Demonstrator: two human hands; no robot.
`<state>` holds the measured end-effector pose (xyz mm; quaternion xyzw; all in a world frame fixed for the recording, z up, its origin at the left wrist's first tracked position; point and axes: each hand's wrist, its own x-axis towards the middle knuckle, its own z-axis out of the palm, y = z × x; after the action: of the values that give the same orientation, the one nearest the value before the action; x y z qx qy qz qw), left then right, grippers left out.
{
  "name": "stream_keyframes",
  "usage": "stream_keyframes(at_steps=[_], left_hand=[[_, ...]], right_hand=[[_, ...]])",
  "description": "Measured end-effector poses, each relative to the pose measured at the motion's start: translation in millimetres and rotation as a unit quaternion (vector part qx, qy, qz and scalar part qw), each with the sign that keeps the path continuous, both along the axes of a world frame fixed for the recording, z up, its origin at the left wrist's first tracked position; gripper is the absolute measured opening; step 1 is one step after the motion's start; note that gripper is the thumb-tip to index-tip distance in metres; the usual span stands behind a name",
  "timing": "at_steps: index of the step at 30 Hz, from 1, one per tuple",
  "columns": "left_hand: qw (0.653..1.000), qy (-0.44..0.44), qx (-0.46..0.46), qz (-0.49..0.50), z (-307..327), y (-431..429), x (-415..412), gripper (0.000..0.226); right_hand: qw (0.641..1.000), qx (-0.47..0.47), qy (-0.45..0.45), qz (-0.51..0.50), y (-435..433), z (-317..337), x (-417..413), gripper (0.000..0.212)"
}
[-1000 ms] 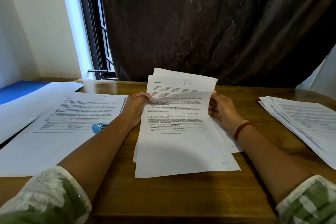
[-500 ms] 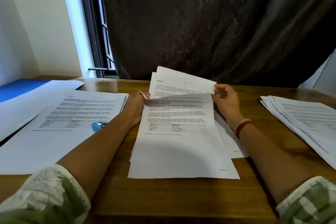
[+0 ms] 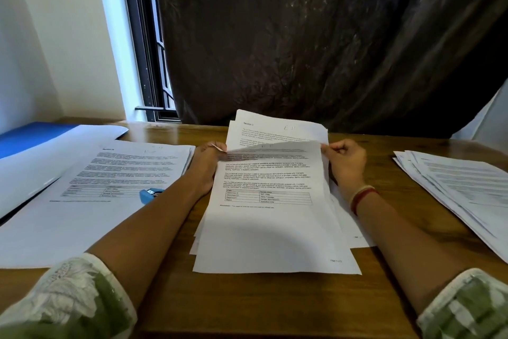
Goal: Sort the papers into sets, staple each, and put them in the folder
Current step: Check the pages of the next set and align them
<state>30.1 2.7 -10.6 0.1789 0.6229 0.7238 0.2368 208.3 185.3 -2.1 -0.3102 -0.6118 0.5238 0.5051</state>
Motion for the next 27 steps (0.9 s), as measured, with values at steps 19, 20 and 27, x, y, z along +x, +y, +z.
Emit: stream_keyframes(at_steps=[19,20,27], left_hand=[[0.996,0.078,-0.029,0.009,3.3,-2.4,7.7,0.019],[0.995,0.090,-0.030,0.009,2.9,-2.1,7.4,0.023],[0.992,0.126,0.004,-0.018,-1.6,-4.5,2.3,0.011]], right_hand=[[0.961,-0.045,0.007,0.274,3.4,8.6,13.5,0.020],[0.955,-0.062,0.005,0.289,1.7,8.0,13.0,0.023],[0.924,-0.055,-0.002,0.379,-8.5,14.4,12.7,0.026]])
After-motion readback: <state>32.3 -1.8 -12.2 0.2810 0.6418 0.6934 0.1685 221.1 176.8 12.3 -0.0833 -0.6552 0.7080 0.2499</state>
